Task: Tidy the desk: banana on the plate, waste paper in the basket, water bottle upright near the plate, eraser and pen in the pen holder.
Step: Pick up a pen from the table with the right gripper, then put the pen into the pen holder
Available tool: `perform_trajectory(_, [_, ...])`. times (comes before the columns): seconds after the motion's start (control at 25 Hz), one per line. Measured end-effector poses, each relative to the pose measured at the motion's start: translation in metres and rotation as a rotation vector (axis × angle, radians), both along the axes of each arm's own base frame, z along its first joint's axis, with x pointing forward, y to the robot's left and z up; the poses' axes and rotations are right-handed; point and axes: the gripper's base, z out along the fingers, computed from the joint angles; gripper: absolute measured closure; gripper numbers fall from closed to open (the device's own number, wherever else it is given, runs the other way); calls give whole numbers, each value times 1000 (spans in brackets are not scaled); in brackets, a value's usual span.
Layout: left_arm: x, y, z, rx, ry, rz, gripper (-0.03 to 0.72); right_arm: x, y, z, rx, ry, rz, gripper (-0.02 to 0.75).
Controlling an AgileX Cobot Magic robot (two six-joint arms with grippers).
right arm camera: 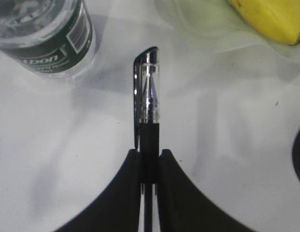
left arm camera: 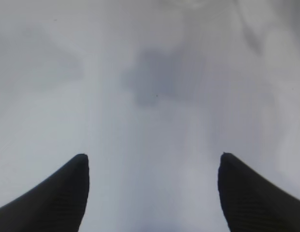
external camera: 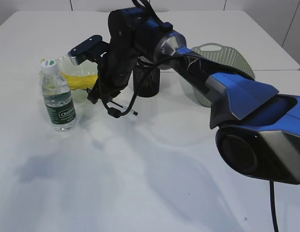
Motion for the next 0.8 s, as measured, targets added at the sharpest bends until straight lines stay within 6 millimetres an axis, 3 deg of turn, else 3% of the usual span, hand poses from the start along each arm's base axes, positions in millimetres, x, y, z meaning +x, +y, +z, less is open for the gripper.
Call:
perform_trajectory(0.36, [0, 0, 0, 0, 0, 0, 97, -4, -4, 23, 35, 3, -80, 694])
perform_trajectory(0.8, [0, 0, 0, 0, 0, 0, 97, -26, -29, 37, -93, 85, -105, 694])
